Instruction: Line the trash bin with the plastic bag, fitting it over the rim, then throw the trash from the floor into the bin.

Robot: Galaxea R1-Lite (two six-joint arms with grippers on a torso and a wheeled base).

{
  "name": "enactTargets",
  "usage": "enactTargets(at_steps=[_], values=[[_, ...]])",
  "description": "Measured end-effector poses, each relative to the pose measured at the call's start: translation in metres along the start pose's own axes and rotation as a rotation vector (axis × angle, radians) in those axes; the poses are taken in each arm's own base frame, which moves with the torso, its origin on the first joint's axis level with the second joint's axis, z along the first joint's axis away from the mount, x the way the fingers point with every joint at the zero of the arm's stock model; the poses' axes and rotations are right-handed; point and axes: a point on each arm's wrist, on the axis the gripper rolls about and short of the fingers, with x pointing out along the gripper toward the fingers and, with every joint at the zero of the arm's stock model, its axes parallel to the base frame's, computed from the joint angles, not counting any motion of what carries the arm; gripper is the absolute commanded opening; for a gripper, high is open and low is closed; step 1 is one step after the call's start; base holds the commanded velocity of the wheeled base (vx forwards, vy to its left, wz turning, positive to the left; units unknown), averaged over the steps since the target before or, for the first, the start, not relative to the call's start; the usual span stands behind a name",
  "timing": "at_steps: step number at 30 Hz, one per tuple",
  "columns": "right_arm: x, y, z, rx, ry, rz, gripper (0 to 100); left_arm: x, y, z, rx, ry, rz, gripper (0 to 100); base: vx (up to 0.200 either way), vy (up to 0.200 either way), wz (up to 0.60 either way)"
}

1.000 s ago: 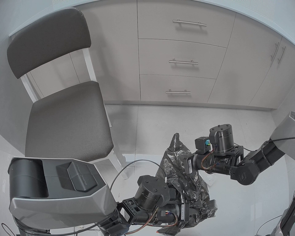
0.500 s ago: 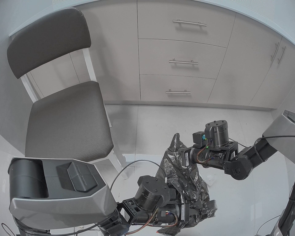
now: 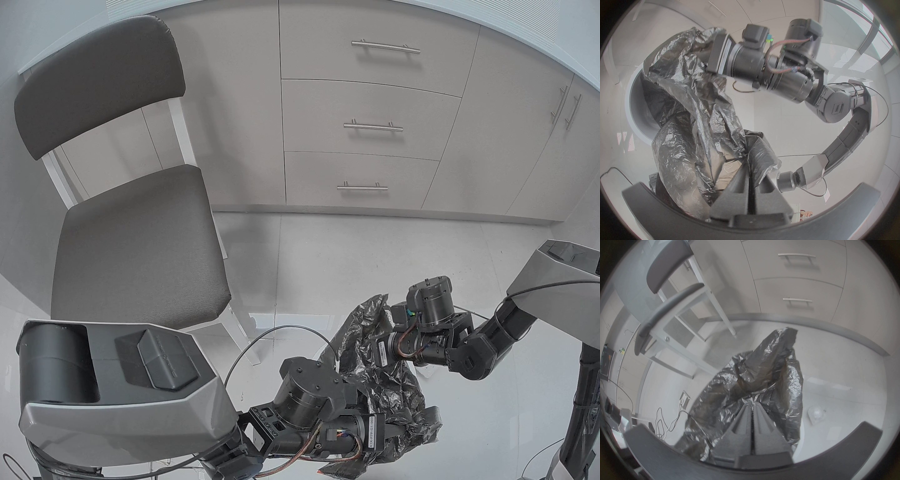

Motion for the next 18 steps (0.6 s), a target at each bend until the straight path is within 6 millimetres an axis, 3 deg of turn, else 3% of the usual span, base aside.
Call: enactTargets(at_steps=[8, 18], values=[[-0.002, -0.003, -0.030, -0.002, 0.108, -0.007, 0, 0.000, 0.000, 0.000, 0.001, 0.002, 0.000, 0, 0.000, 0.000, 0.00], [0.013, -0.006, -0.034, 0.004, 0.123, -0.007, 0, 0.000, 0.000, 0.000, 0.001, -0.001, -0.002, 0, 0.000, 0.000, 0.00]])
